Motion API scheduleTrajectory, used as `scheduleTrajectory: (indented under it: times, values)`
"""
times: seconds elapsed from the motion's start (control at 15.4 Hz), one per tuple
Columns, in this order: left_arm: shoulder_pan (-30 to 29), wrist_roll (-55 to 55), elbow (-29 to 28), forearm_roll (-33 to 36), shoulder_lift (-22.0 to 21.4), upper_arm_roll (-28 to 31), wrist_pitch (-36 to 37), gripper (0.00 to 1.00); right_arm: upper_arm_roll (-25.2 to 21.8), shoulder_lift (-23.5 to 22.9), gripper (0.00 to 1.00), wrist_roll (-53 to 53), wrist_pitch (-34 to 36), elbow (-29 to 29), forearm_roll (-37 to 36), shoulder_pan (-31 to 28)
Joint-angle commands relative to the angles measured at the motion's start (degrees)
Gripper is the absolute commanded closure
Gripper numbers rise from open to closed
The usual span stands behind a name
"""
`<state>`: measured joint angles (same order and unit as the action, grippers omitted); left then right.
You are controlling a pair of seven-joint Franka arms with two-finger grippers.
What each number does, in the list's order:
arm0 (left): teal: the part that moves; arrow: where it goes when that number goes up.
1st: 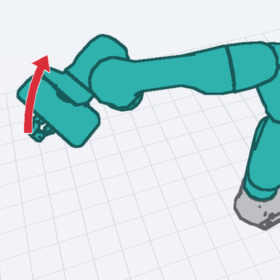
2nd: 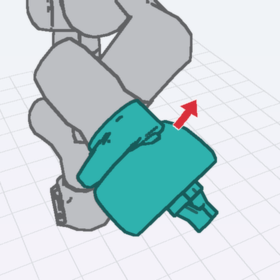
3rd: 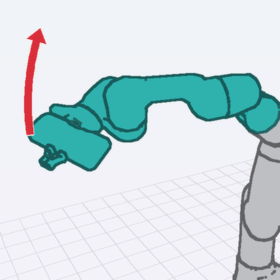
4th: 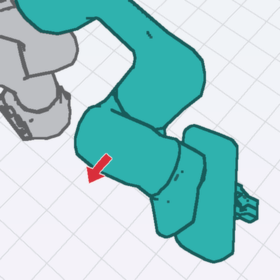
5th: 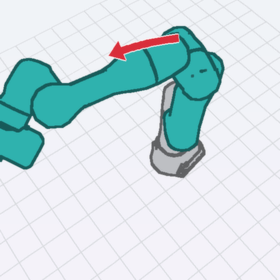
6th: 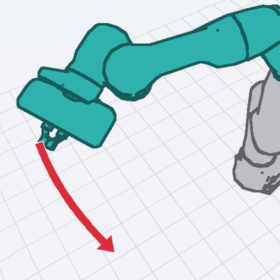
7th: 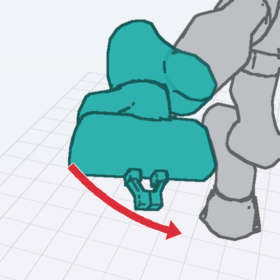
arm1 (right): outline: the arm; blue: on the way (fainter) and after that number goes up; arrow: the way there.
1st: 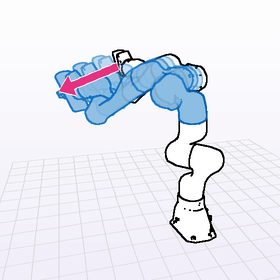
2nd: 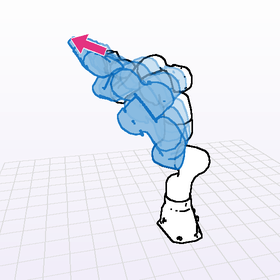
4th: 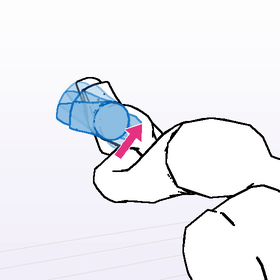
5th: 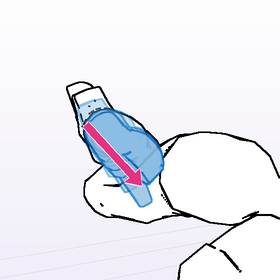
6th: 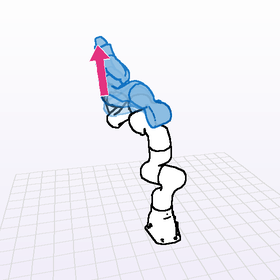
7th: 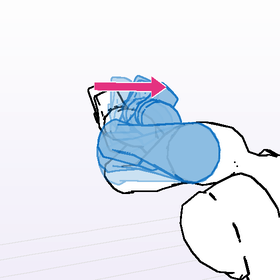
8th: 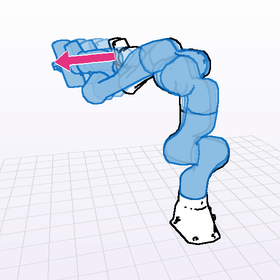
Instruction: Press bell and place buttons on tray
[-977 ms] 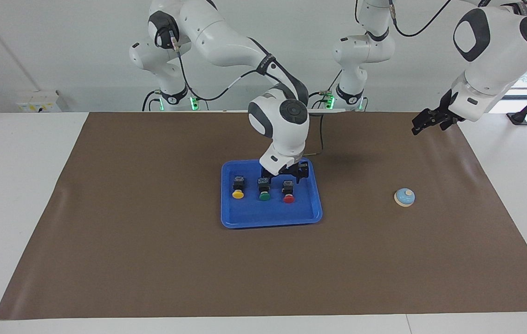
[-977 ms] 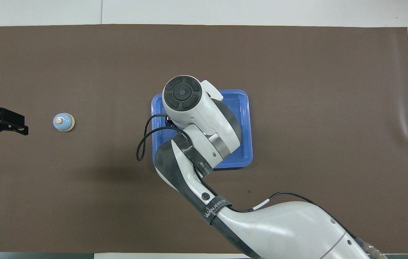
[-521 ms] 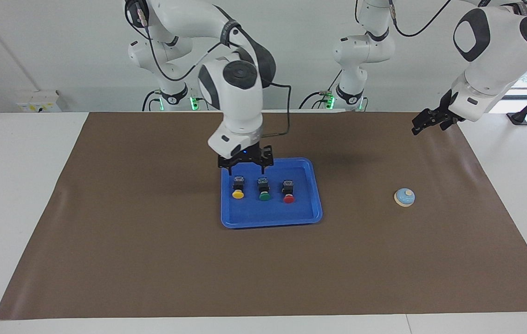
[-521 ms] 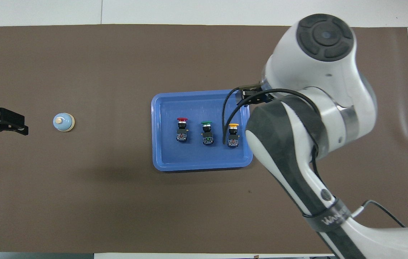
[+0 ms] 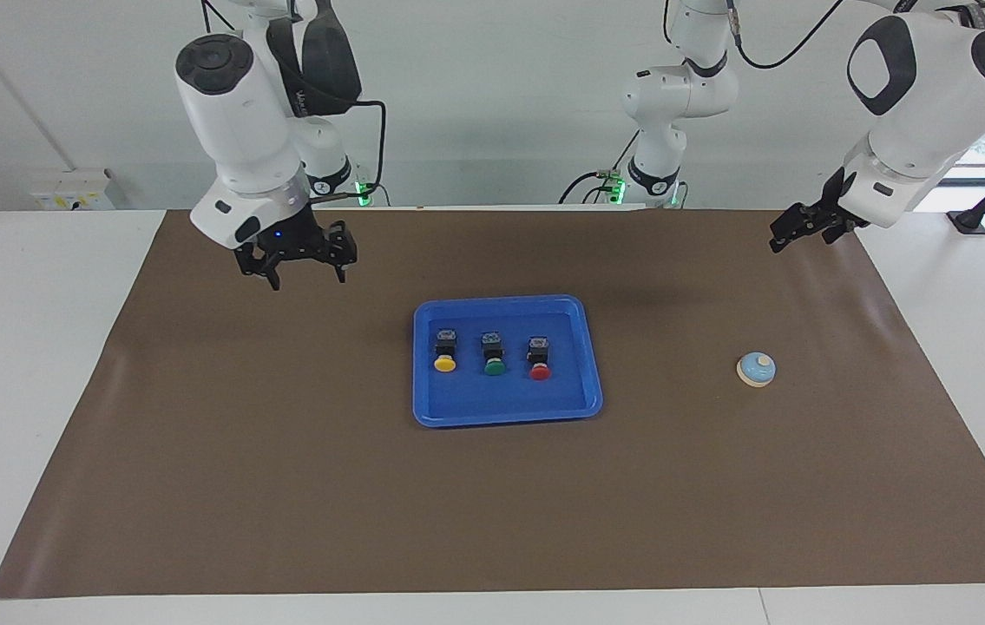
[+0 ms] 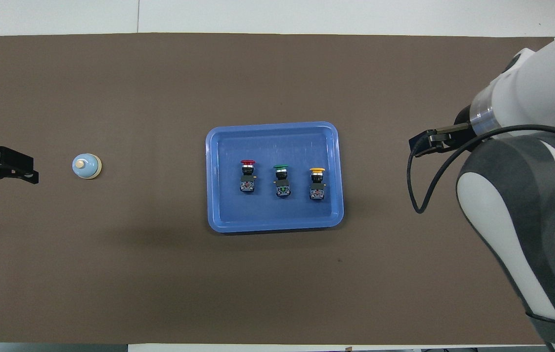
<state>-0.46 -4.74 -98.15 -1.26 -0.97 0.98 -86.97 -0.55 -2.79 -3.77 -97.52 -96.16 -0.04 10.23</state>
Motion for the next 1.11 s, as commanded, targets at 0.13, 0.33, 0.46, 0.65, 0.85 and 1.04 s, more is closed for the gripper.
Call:
scheduleTrajectory:
  times: [0.13, 0.33, 0.46, 0.65, 0.85, 1.04]
  values:
    - [0.1, -0.4, -0.4, -0.5, -0.8, 0.2, -0.6, 0.00, 0.9, 2.4, 0.00, 3.2, 1.4, -2.5, -0.7, -4.2]
    - [0.1, -0.4, -0.4, -0.5, -0.8, 0.2, -0.6, 0.00, 0.9, 2.8, 0.00, 3.2, 1.6, -2.5, -0.7, -6.3]
    - [0.1, -0.4, -0.4, -0.5, -0.8, 0.2, -0.6, 0.00, 0.9, 2.7, 0.00, 2.8, 1.5, -2.3, -0.7, -6.7]
    - [0.1, -0.4, -0.4, -0.5, -0.8, 0.2, -0.6, 0.00, 0.6, 2.8, 0.00, 2.3, 1.7, -1.8, -0.8, -6.9]
    - [0.1, -0.4, -0.4, -0.5, -0.8, 0.2, -0.6, 0.00, 0.5, 3.0, 0.00, 2.2, 2.9, -1.8, -0.9, -7.5]
    - [0.1, -0.4, -0.4, -0.6, -0.8, 0.2, -0.6, 0.00, 0.5, 3.0, 0.00, 2.2, 2.9, -1.7, -0.9, -7.6]
